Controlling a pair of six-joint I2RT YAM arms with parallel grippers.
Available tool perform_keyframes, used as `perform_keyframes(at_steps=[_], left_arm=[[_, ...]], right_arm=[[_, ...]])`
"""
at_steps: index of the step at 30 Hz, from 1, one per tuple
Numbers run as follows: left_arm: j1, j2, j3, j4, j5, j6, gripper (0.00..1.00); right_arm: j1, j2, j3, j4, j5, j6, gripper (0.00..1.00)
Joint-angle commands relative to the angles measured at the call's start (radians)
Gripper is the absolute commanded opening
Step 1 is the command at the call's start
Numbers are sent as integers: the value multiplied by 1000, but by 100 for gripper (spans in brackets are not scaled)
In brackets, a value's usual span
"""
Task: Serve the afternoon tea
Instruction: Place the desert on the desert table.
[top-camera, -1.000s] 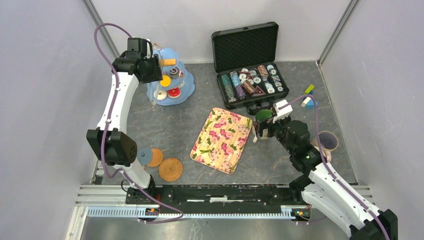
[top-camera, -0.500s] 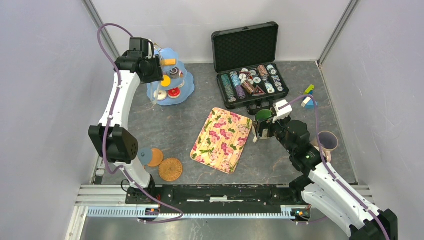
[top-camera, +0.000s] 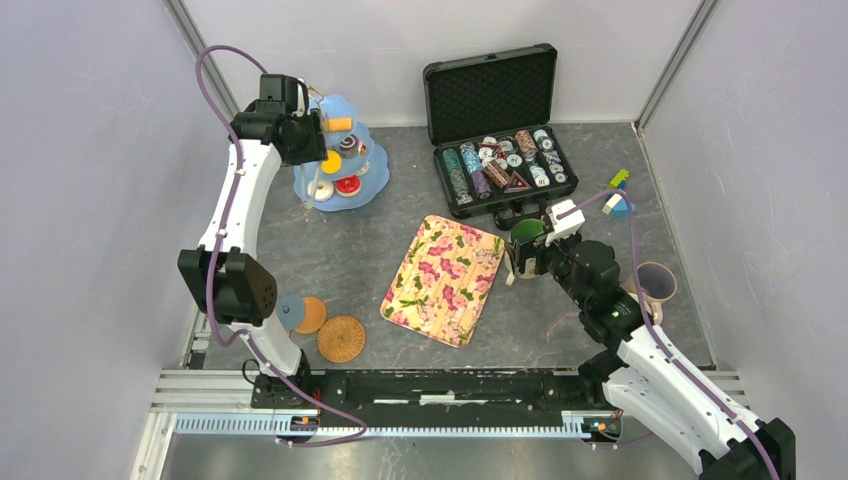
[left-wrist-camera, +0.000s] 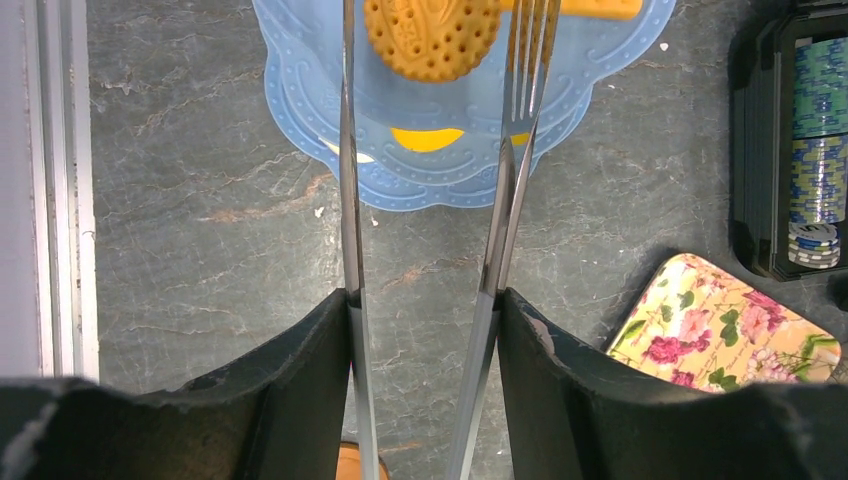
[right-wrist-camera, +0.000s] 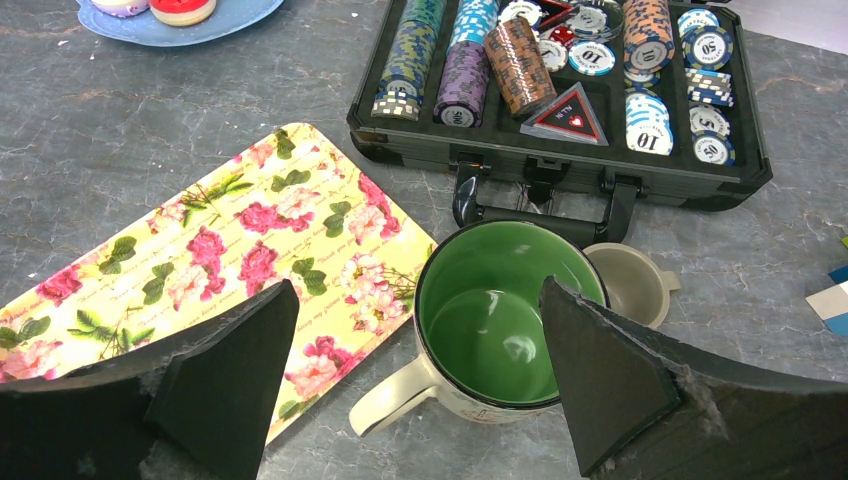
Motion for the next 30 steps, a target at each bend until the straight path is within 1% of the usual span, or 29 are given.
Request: perform_keyframes(at_steps=[1, 4, 9, 18, 25, 26, 30], left_arm=[[2, -30, 46, 45, -11, 52, 58], [2, -29, 47, 45, -12, 54, 60], [2, -42, 51, 45, -7, 51, 59], [1, -148, 39, 36, 18, 40, 59], [-2, -258, -43, 36, 72, 37, 58], [-3, -276, -60, 35, 104, 37, 58], [-44, -340, -132, 38, 139, 31, 58]], right_arm=[[-1, -10, 1, 20, 9, -1, 98], [-1, -11, 2, 18, 8, -1, 98], [-1, -13, 3, 17, 9, 0, 98], [-2, -10, 3, 20, 5, 1, 98], [-1, -8, 3, 22, 1, 3, 98], [-1, -7, 4, 23, 0, 4, 98], [-1, 0, 3, 26, -5, 6, 98]])
